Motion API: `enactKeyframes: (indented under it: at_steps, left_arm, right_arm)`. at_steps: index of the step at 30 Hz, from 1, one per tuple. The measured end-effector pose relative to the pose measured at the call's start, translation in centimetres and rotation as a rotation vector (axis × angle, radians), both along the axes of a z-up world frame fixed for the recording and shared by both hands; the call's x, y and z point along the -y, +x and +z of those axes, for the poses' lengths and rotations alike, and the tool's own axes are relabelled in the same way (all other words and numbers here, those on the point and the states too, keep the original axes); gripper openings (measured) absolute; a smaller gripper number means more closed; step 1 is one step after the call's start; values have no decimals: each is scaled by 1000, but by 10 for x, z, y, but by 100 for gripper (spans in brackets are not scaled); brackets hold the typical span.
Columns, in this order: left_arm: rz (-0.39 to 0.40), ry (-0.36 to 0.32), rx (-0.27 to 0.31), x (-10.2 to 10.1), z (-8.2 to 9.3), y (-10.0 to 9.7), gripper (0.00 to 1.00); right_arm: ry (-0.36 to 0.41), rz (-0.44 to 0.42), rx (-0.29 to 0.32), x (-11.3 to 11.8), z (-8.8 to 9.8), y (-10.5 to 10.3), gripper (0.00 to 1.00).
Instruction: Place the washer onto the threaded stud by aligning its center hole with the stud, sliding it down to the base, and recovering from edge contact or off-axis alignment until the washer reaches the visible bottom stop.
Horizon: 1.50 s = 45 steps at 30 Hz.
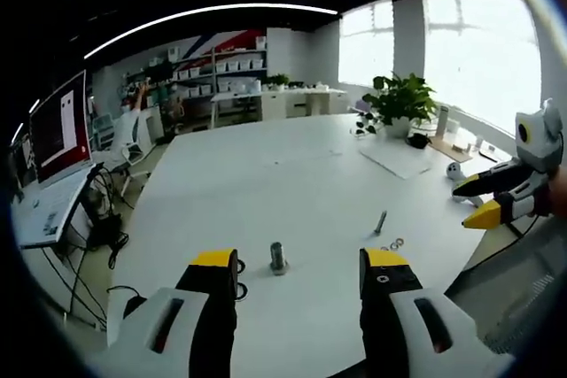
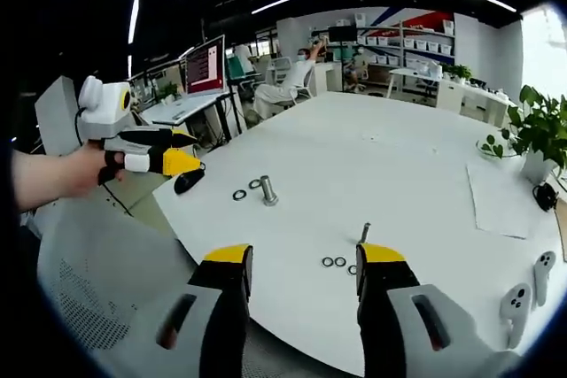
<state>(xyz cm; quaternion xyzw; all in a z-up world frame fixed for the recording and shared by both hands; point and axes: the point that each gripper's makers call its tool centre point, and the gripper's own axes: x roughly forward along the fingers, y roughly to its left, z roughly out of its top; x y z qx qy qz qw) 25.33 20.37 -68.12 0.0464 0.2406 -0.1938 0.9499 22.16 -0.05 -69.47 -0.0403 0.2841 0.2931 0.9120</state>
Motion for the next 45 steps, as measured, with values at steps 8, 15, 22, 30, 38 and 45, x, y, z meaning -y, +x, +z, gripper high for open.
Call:
enactKeyframes:
  at_steps: [8, 15, 22, 30, 38, 45]
  left_arm:
    - [-5, -19, -12, 2, -1, -1, 54]
    - [19, -33, -43, -4, -6, -1, 54]
    - [15, -6, -76, -4, -15, -4, 54]
    - [21, 9, -96, -7, -20, -4, 54]
    - [14, 21, -106, -5, -22, -6, 54]
    - [5, 0, -123, -1, -25, -8, 56]
  right_arm:
    - [-49, 8, 13, 2, -3, 1, 49]
    - [-43, -24, -18, 8, -8, 2, 50]
    - [-70, -19, -31, 10, -13, 0, 50]
    - [-82, -54, -75, 18, -21, -3, 51]
    - [-104, -58, -110, 21, -29, -6, 52]
    - [-117, -48, -143, 21, -35, -10, 53]
